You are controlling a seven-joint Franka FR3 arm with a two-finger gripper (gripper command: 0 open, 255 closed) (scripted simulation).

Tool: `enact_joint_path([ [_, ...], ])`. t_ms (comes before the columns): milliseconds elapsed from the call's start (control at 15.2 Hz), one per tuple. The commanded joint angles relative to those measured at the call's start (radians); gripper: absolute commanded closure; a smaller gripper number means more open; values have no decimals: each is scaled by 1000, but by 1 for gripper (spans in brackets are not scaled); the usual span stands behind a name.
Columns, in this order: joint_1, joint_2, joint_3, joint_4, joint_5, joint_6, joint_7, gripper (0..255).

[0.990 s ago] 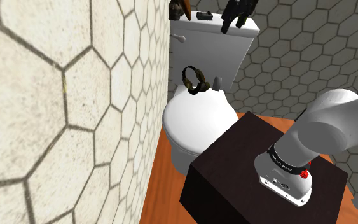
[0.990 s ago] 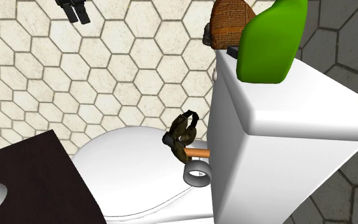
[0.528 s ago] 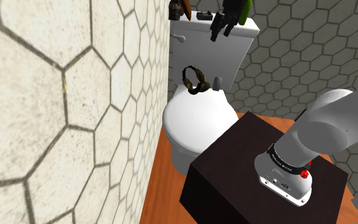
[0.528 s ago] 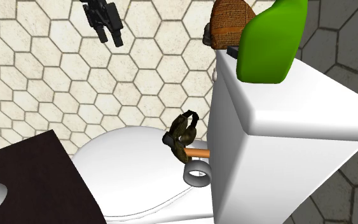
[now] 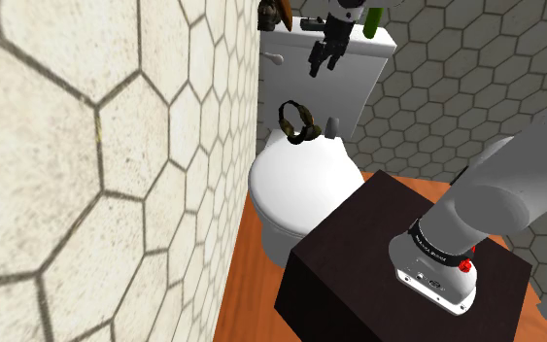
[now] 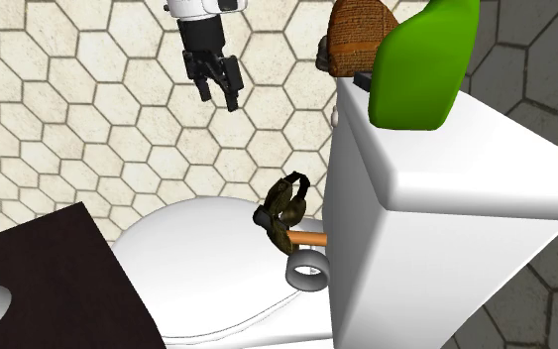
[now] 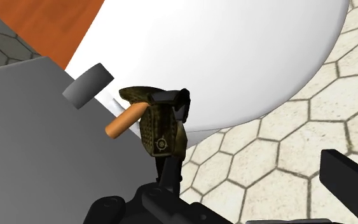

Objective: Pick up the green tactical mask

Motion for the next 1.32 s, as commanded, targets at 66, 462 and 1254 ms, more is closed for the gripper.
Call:
enact_joint_path([
  [66, -3, 117, -20, 63, 40, 35, -55, 0],
  [462, -33, 354, -34, 218, 133, 74, -164, 0],
  [1254, -117, 722, 2, 516, 237, 85, -275, 0],
])
